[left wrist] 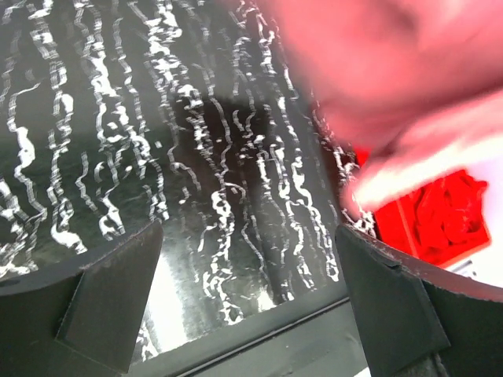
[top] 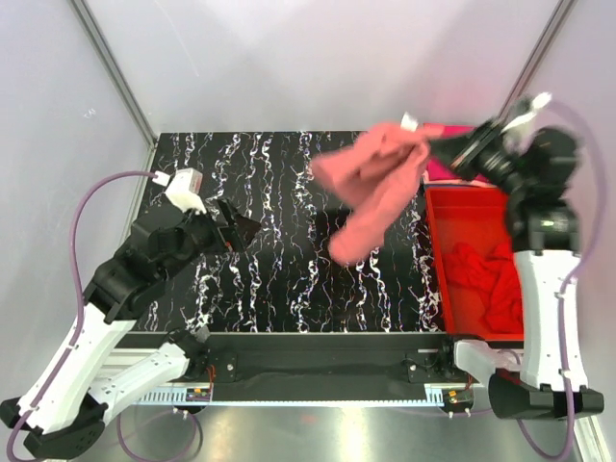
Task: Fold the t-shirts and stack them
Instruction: Move the tshirt to the center of the board, then flatten the tshirt out
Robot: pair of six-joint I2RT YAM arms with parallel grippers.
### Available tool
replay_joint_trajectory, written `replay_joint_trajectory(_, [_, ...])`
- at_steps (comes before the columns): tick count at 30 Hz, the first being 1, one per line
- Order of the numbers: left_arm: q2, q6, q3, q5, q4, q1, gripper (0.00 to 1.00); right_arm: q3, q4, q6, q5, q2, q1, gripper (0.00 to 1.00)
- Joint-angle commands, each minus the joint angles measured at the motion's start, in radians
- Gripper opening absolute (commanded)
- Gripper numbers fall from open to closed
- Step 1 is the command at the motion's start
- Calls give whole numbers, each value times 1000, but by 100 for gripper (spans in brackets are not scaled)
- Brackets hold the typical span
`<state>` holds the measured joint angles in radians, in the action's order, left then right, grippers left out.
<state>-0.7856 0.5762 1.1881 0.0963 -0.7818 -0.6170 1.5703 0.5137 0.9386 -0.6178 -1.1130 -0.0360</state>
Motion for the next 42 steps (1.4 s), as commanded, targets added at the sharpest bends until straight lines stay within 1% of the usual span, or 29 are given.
replay_joint_trajectory(1, [28, 19, -56, 59, -48, 10, 99, -393, -127, -23, 47, 36, 60, 1])
replay_joint_trajectory(2, [31, 27, -80, 60, -39, 13, 99, -476, -164, -35, 65, 41, 117, 1])
replay_joint_trajectory(3, [35, 43, -114, 57, -27, 14, 99, -619, -173, -59, 117, 38, 148, 1])
replay_joint_trajectory(6, [31, 82, -244, 22, 50, 17, 99, -813, -204, -98, 200, -28, 290, 4])
replay_joint_trajectory(7, [23, 88, -307, 1, 96, 19, 99, -838, -202, -104, 211, -80, 318, 5])
replay_joint_trajectory(8, [2, 94, -332, -19, 122, 19, 99, -857, -199, -115, 222, -99, 344, 6])
replay_joint_trajectory(9, [-10, 106, -352, -56, 143, 20, 99, -883, -198, -135, 255, -113, 399, 9])
replay_joint_trajectory(10, [-24, 111, -373, -70, 186, 22, 99, -892, -189, -139, 276, -120, 424, 13])
replay_joint_trajectory(12, [-72, 114, -406, -90, 228, 22, 99, -905, -129, -149, 324, -104, 461, 18])
replay_joint_trajectory(13, [-89, 114, -406, -87, 251, 22, 99, -905, -51, -146, 346, -67, 469, 23])
replay_joint_trajectory(14, [-107, 114, -403, -78, 260, 26, 99, -903, -11, -138, 369, -41, 469, 25])
replay_joint_trajectory(15, [-151, 116, -391, -61, 269, 31, 99, -892, 24, -136, 427, -10, 470, 27])
replay_joint_trajectory(16, [-170, 119, -387, -55, 307, 36, 99, -886, 84, -133, 456, 46, 469, 32])
replay_joint_trajectory(17, [-191, 122, -386, -59, 343, 49, 99, -876, 107, -136, 484, 71, 469, 44])
replay_joint_trajectory(18, [-213, 128, -395, -84, 387, 57, 99, -845, 127, -156, 542, 90, 470, 50])
replay_joint_trajectory(19, [-269, 135, -398, -90, 470, 66, 99, -827, 149, -170, 576, 106, 469, 54])
replay_joint_trajectory(20, [-305, 146, -397, -122, 504, 92, 98, -810, 173, -184, 611, 107, 470, 62])
replay_joint_trajectory(21, [-343, 154, -389, -188, 533, 112, 97, -781, 174, -202, 671, 99, 470, 66])
replay_joint_trajectory(22, [-436, 155, -365, -220, 574, 155, 96, -770, 149, -213, 687, 69, 469, 67])
replay_joint_trajectory(24, [-516, 143, -326, -268, 596, 184, 94, -735, 125, -247, 678, 18, 467, 68])
replay_joint_trajectory(25, [-576, 128, -296, -276, 631, 197, 94, -722, 117, -263, 658, -38, 469, 67])
replay_joint_trajectory(26, [-613, 117, -270, -277, 636, 200, 94, -716, 103, -279, 635, -60, 469, 66])
replay_joint_trajectory(27, [-647, 96, -242, -280, 633, 200, 94, -728, 86, -320, 557, -71, 472, 65])
replay_joint_trajectory(28, [-680, 87, -195, -282, 621, 200, 94, -740, 57, -340, 522, -83, 473, 64])
replay_joint_trajectory(29, [-749, 85, -182, -283, 619, 200, 94, -748, 54, -356, 500, -87, 473, 64])
replay_joint_trajectory(32, [-831, 86, -162, -305, 650, 200, 93, -763, 52, -380, 484, -79, 505, 65])
replay_joint_trajectory(36, [-943, 80, -134, -323, 697, 200, 92, -799, -7, -393, 412, -41, 542, 69])
replay_joint_trajectory(39, [-1003, 86, -104, -365, 704, 195, 87, -831, -47, -393, 377, -62, 562, 69])
replay_joint_trajectory(42, [-1038, 86, -102, -359, 707, 184, 85, -866, -107, -371, 353, -103, 578, 69])
